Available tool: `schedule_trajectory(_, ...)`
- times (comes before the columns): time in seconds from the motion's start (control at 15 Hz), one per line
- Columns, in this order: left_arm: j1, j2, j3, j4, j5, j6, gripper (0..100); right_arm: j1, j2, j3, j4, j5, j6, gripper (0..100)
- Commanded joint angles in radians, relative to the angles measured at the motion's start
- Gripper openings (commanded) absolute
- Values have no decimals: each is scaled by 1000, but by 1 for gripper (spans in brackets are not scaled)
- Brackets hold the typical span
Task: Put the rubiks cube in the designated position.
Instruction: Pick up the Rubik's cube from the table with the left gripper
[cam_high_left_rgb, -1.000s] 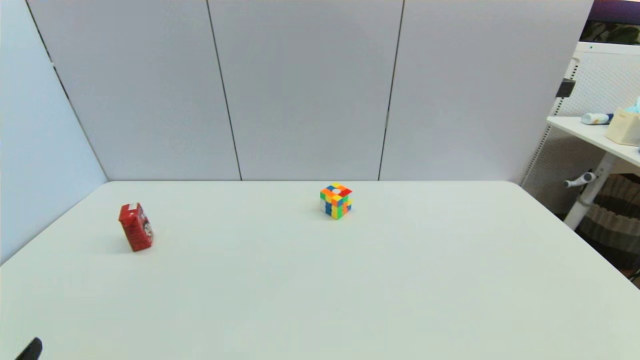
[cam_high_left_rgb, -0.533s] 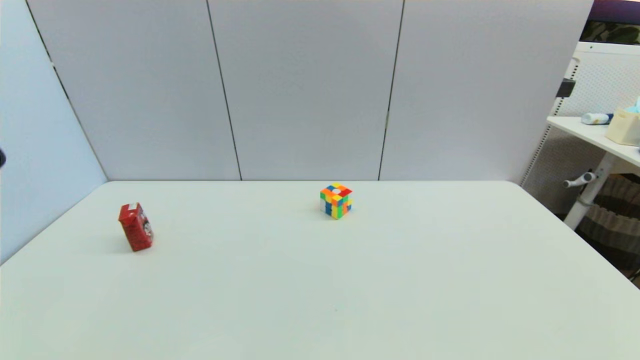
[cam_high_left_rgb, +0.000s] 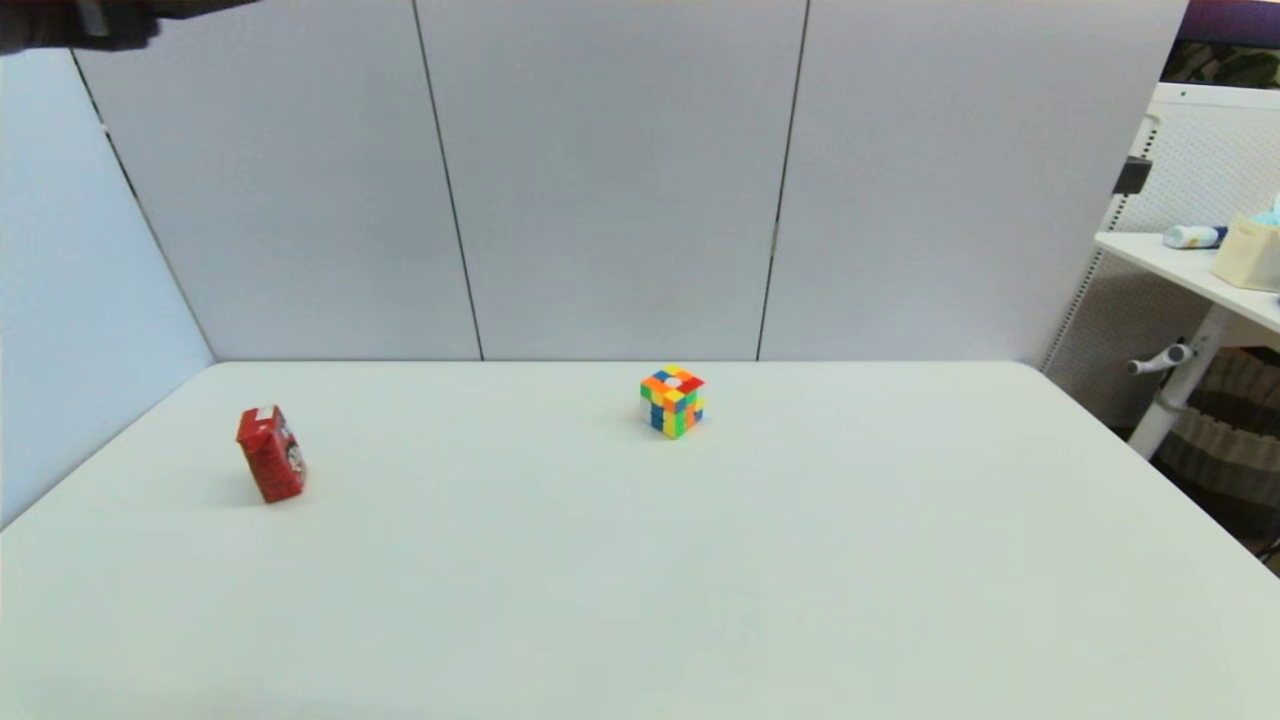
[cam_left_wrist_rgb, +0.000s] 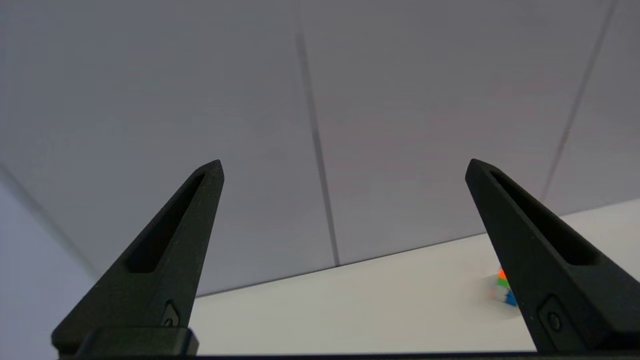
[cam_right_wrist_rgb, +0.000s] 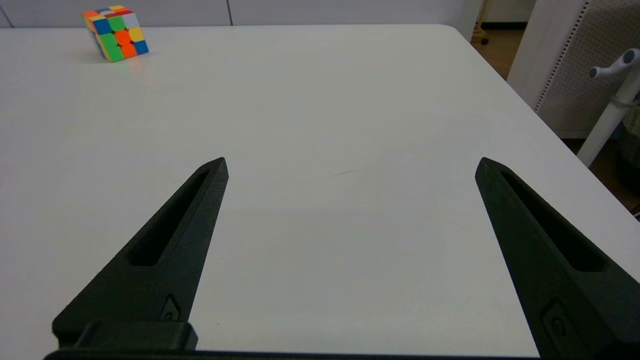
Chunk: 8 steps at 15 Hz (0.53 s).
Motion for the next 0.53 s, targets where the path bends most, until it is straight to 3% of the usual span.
schedule_trajectory(0.07,-214,452,-373,190,-2,-9,100,0,1,0,0,0,0,100)
schedule_trajectory(0.53,-331,808,-353,-172,-182,-96,100,0,1,0,0,1,0,100)
